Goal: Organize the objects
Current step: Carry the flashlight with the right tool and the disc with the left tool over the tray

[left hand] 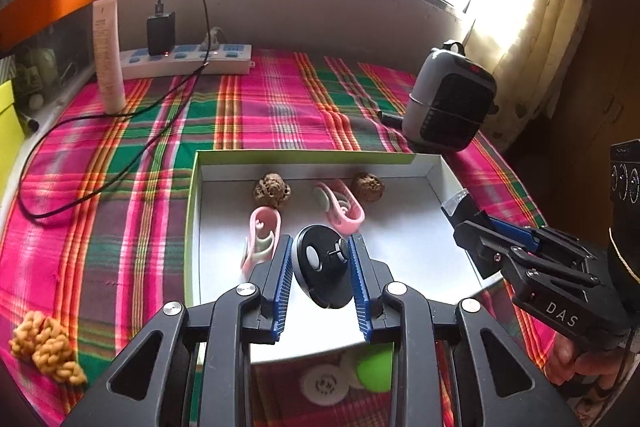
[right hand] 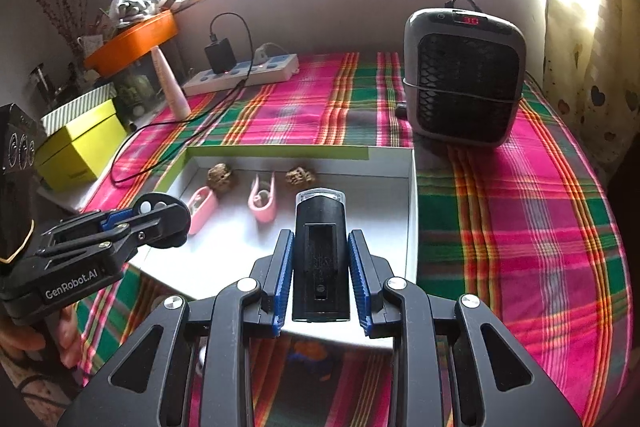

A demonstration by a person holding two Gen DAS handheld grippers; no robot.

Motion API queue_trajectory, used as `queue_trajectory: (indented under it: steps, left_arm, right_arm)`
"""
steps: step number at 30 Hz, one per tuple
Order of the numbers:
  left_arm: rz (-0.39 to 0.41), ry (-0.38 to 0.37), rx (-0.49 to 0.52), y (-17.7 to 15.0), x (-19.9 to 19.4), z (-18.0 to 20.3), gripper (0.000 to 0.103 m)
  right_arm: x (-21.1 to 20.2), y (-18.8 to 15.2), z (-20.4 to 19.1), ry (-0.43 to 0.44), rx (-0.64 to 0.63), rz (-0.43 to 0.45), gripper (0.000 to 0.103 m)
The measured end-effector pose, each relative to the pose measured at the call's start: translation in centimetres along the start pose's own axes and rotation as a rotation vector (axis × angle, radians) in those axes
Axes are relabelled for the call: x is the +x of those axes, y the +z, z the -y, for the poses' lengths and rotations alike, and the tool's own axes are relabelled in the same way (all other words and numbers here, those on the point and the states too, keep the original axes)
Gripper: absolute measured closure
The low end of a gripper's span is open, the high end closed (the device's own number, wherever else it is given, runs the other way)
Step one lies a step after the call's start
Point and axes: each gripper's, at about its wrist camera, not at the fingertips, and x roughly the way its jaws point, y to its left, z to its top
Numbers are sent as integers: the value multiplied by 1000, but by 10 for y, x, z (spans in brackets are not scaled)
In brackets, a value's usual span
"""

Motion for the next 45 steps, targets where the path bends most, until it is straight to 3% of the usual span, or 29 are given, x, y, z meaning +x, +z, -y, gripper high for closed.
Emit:
queue_trajectory:
  steps: [22,45]
  left_arm:
    - [-82,6,7,13,52,-8,78]
    - [-76,25,43,17,58,-5,77]
  right_arm:
    - [53,20,13,-38,20,-80,75]
    - [63,22,5,-85,-38,-78,75]
